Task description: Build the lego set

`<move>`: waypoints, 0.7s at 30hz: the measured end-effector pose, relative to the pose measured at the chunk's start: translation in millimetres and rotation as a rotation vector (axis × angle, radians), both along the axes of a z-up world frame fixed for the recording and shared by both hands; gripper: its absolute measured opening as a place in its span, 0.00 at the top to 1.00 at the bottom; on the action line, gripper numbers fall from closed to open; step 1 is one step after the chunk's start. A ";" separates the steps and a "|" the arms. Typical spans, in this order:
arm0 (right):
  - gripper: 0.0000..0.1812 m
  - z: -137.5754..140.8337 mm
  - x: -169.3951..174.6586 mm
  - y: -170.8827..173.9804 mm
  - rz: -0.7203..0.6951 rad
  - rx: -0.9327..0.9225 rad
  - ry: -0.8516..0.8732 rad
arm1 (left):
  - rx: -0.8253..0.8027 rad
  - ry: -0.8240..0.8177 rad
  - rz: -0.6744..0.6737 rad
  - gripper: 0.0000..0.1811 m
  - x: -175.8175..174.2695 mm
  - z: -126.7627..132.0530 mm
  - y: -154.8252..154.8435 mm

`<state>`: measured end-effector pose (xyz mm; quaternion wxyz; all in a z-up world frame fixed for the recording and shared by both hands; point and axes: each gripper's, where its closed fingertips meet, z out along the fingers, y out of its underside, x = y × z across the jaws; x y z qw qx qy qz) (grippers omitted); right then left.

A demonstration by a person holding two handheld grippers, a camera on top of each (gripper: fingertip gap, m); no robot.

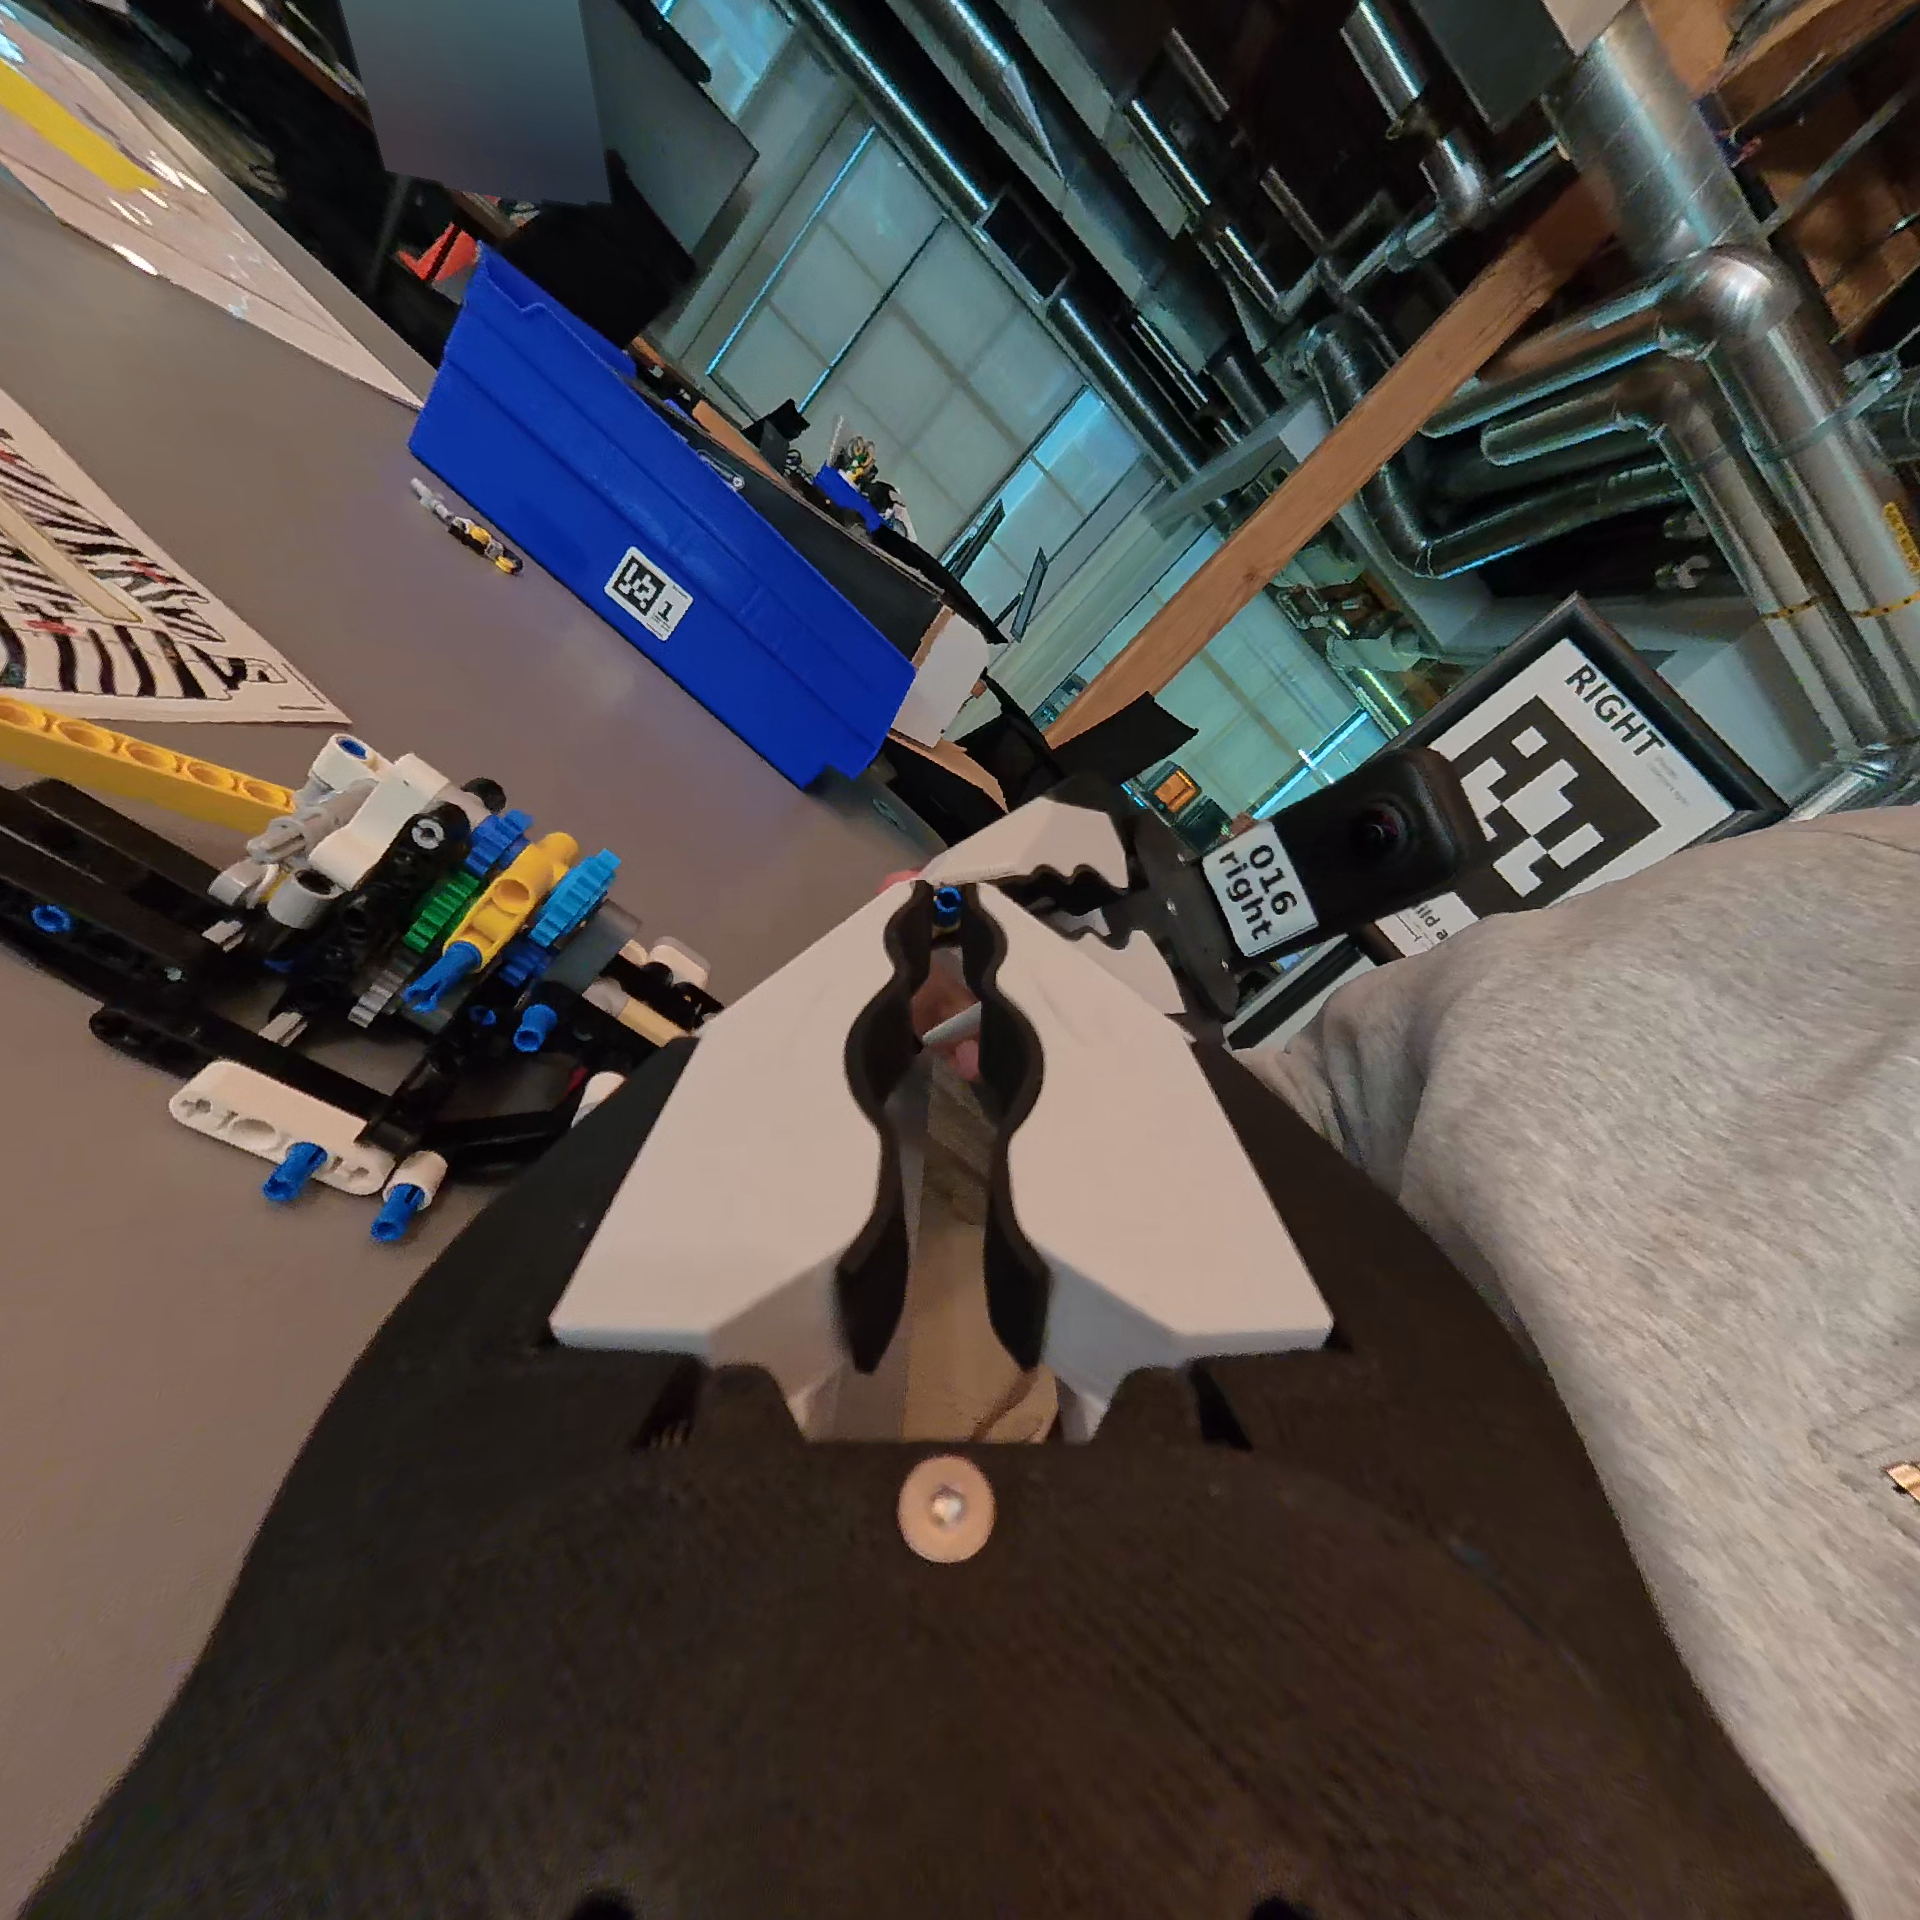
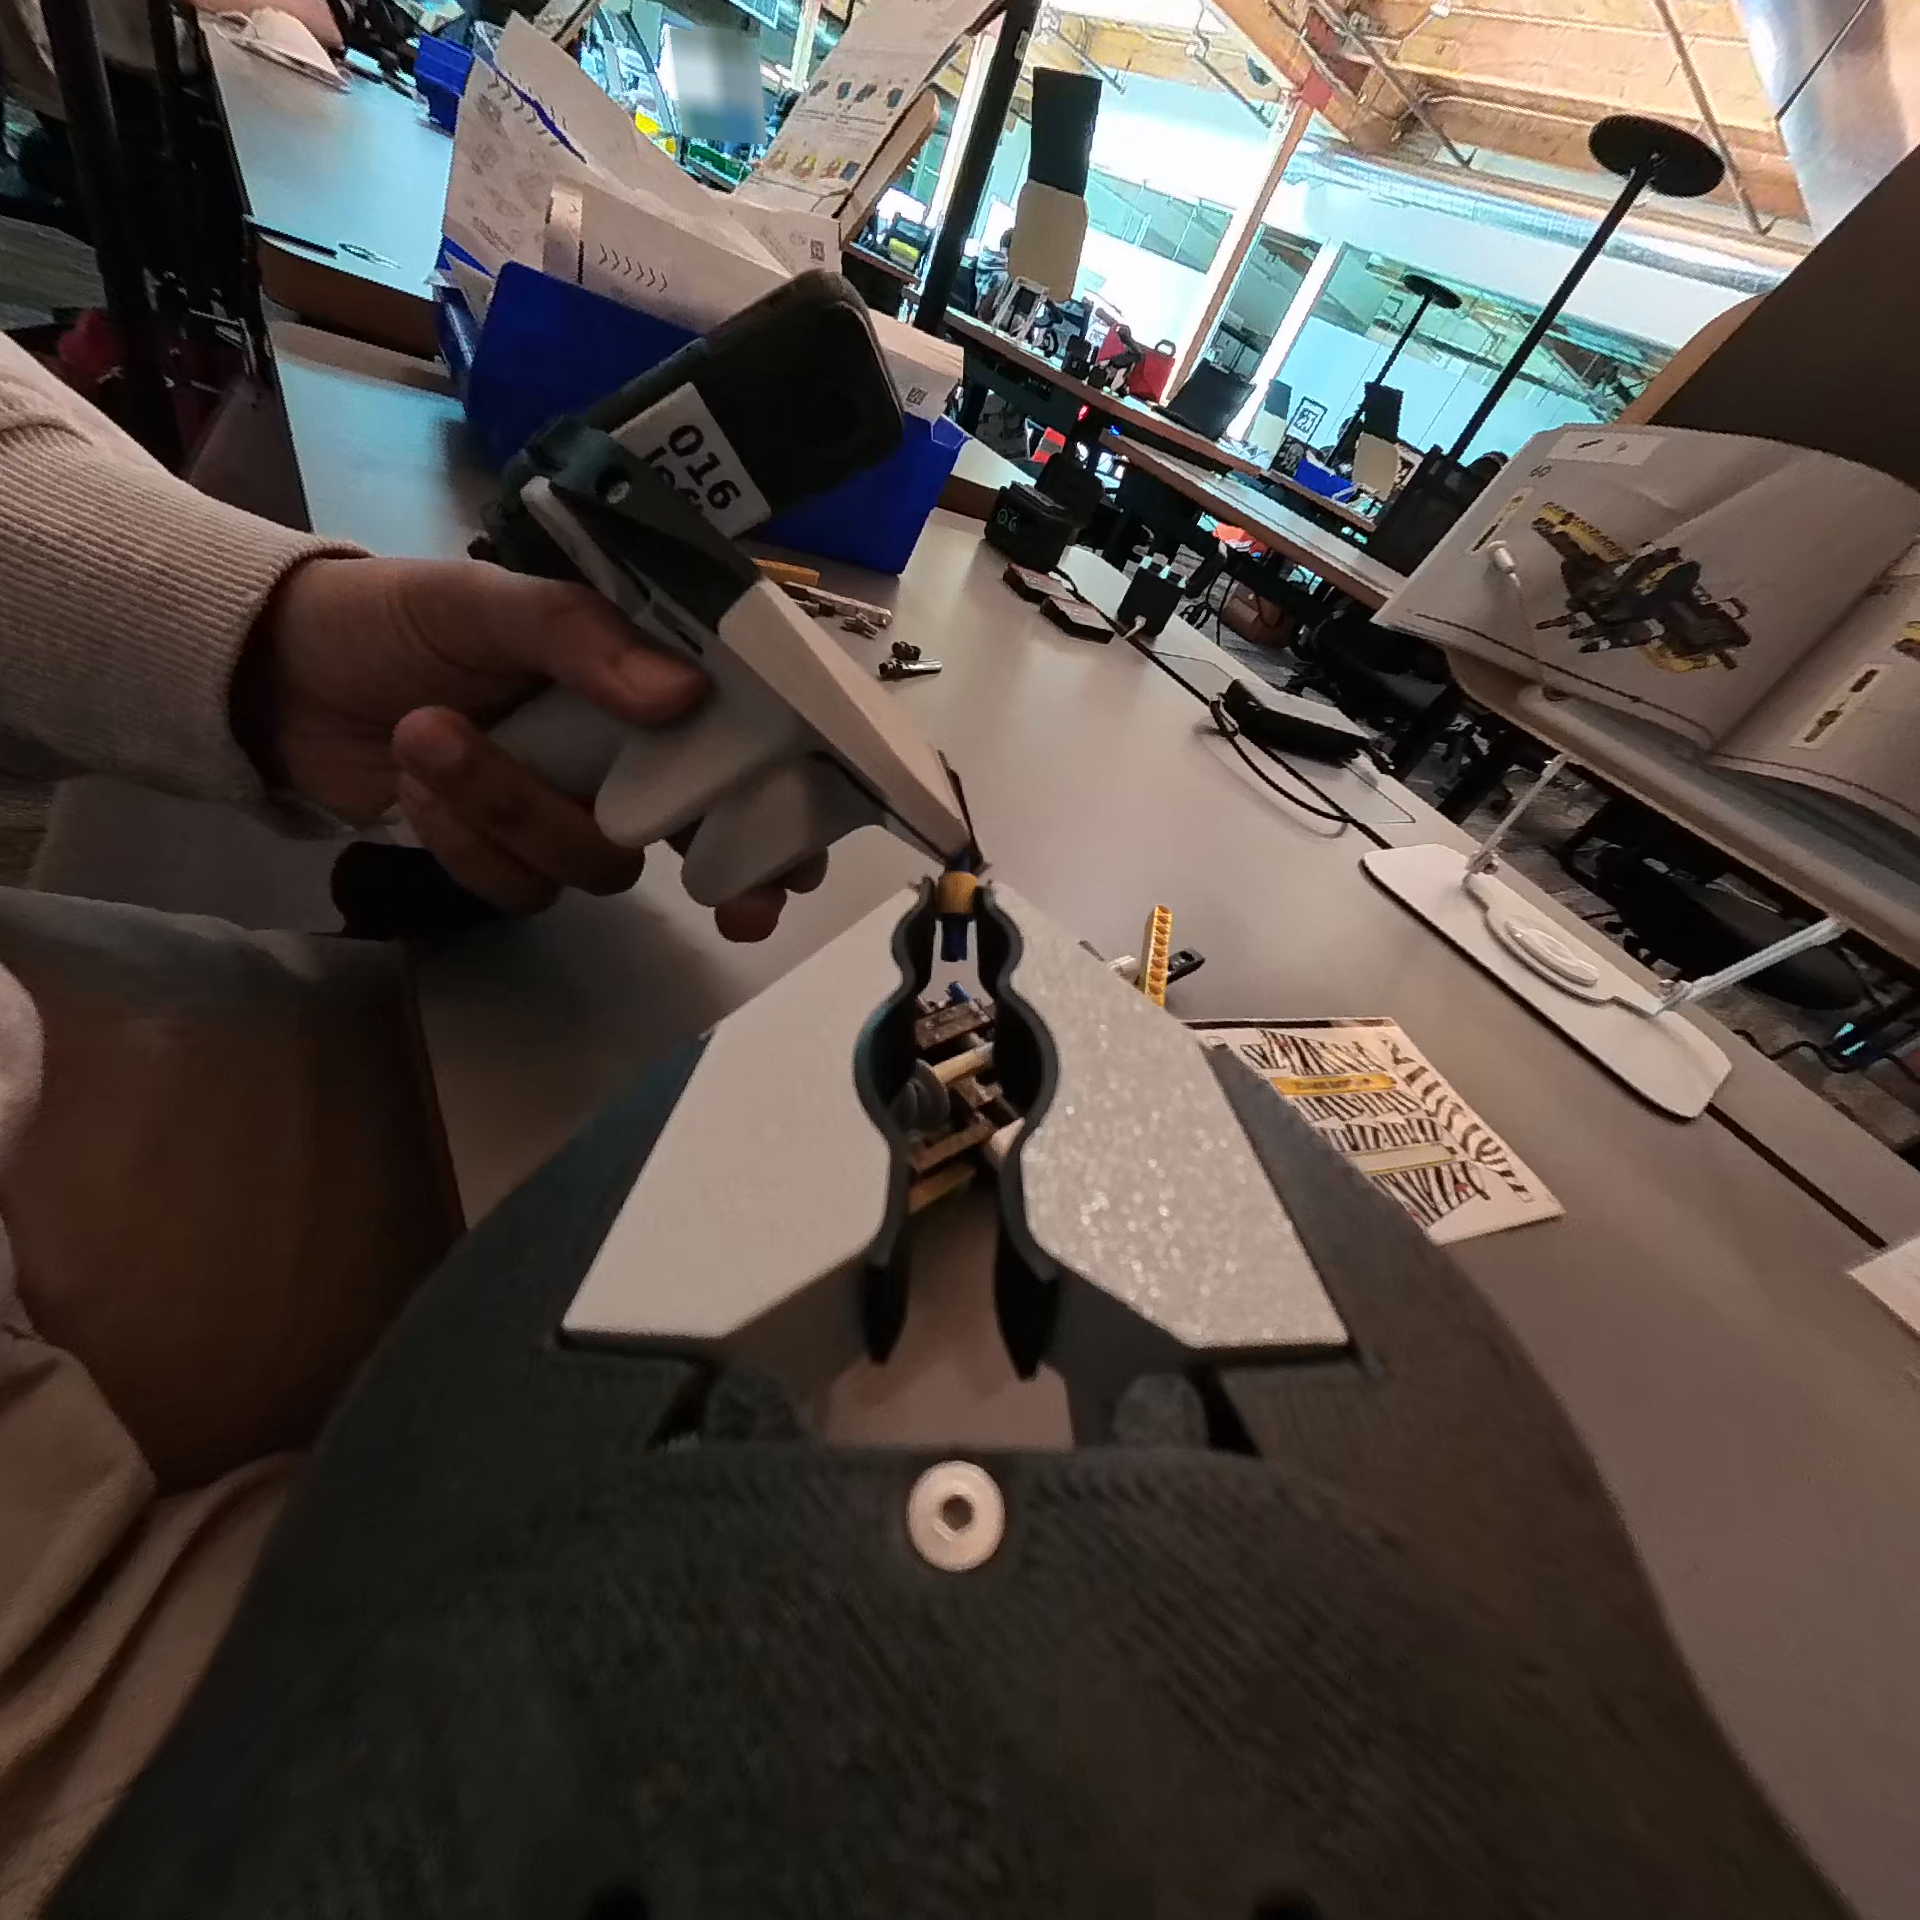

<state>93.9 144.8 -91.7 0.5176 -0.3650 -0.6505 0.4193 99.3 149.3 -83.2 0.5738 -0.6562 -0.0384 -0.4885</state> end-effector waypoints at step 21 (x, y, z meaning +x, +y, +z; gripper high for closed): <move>0.98 49.0 9.8 16.2 0.269 -1.009 0.119 | 0.128 0.046 0.047 0.86 5.8 19.4 -4.7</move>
